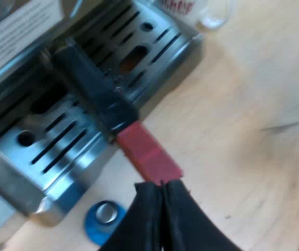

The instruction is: Put the handle in the coffee machine

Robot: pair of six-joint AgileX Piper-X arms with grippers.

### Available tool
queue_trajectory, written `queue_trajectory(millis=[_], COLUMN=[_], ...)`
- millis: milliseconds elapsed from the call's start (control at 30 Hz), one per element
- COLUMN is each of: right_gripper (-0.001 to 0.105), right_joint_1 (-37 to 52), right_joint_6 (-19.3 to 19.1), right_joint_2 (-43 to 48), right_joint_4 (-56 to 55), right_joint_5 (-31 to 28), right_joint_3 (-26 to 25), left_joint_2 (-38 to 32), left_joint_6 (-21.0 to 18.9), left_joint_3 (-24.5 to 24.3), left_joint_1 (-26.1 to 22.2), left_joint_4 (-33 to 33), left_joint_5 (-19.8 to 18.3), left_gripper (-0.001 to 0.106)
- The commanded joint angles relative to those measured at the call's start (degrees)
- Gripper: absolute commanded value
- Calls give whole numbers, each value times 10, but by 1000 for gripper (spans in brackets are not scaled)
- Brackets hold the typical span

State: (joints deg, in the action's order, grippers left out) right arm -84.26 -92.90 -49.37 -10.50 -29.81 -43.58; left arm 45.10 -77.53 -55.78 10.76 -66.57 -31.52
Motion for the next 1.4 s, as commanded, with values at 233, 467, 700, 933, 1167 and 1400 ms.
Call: queue_trajectory(millis=[233,467,700,933,1167,1400], right_gripper=[61,61,61,61,61,61], right_joint_1=[0,0,0,0,0,0], right_joint_6=[-63,-58,-58,-57,-22,-22], right_joint_2=[3,3,-6,-41,-51,-51], right_joint_4=[-1,23,29,30,30,25], right_joint_5=[5,-6,-35,-35,-75,-103], right_joint_3=[-5,-5,-5,-5,-5,-5], left_joint_2=[4,69,138,185,199,199], left_joint_6=[-75,-75,-75,-75,-36,-34], left_joint_3=[-1,-1,-1,-1,-1,-1], left_joint_1=[66,71,71,71,103,211], left_joint_4=[45,40,46,51,52,68], left_joint_5=[191,194,194,194,183,208], left_gripper=[0,0,0,0,0,0])
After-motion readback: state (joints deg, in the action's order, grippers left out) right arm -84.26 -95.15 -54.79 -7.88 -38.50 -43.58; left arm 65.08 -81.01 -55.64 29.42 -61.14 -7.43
